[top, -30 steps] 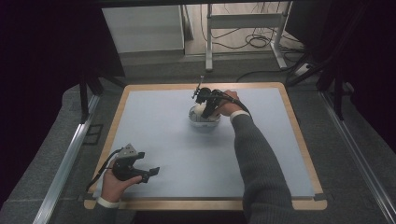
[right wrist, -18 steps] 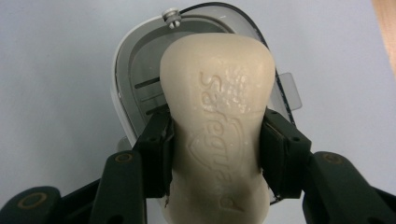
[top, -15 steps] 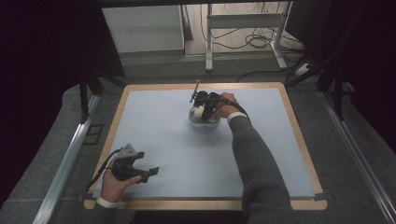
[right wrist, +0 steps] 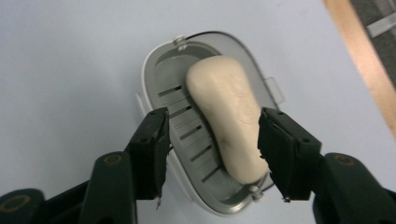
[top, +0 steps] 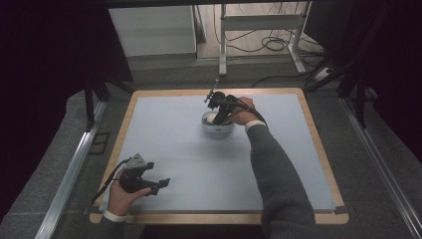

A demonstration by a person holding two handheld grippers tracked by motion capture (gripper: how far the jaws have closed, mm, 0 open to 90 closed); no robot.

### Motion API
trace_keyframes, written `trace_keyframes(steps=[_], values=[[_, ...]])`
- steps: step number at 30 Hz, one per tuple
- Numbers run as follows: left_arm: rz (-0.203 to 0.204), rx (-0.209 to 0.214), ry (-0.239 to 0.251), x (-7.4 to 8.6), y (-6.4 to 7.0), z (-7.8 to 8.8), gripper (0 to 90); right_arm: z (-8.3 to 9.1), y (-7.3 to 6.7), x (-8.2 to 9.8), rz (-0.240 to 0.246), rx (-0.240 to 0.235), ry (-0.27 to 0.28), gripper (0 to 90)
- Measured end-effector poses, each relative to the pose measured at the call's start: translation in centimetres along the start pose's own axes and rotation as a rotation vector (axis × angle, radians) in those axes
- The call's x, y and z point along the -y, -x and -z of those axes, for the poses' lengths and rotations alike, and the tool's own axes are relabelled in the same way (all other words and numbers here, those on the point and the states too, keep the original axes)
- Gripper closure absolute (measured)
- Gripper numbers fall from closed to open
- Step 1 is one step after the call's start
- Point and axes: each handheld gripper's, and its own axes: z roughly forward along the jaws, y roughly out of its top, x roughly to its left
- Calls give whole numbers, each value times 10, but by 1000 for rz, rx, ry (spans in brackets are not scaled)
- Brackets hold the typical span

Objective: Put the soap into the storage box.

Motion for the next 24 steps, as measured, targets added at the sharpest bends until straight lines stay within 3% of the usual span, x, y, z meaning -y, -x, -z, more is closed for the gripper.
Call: trace_keyframes(steps=[2, 7, 9, 15, 24], values=[[1, 3, 1, 0, 0, 0, 77, 8, 0, 2, -10, 7, 27, 394], [-2, -3, -1, 0, 0, 0, 77, 21, -1, 16, -98, 41, 81, 356], [-2, -3, 0, 0, 0, 0, 77, 24, -2, 28, -151, 56, 97, 352], [0, -6, -3, 0, 0, 0, 77, 34, -7, 66, -232, 54, 166, 336], [4, -18, 0, 0, 1, 0, 77, 45, -29, 131, -264, 60, 253, 303]])
